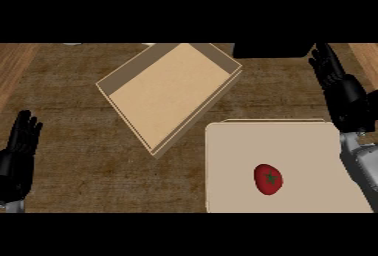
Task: Pick the tomato from the tray and place it in the cardboard box
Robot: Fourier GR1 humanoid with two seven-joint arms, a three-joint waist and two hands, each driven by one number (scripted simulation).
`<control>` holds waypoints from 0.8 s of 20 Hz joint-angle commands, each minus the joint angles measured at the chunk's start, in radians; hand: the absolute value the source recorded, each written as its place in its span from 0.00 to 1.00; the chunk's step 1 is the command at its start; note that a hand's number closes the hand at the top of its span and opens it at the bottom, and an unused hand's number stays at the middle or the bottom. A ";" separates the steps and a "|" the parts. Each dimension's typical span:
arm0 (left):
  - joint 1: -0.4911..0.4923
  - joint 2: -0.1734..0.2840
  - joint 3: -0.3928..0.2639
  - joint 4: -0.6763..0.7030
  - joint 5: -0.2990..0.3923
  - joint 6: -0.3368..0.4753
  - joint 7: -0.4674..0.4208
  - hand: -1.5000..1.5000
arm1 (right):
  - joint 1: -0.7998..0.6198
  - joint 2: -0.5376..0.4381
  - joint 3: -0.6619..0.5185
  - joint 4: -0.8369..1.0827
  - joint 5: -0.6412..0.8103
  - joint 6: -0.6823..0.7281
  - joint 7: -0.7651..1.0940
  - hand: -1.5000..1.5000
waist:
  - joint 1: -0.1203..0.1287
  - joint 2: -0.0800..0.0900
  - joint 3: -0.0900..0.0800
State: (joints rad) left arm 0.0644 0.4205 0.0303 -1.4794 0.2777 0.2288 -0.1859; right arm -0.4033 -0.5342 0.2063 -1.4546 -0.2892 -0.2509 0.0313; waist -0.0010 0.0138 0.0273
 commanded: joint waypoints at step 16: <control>-0.083 0.151 -0.078 0.123 -0.222 0.029 0.181 0.50 | 0.186 -0.094 0.200 0.269 0.050 0.758 -0.908 0.00 | 0.023 0.008 -0.020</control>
State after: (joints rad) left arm 0.0001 0.5624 -0.0328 -1.3778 0.0710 0.2754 -0.0224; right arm -0.2226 -0.6200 0.4237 -1.3377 -0.2218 0.3667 -0.6472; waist 0.0007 0.0197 0.0084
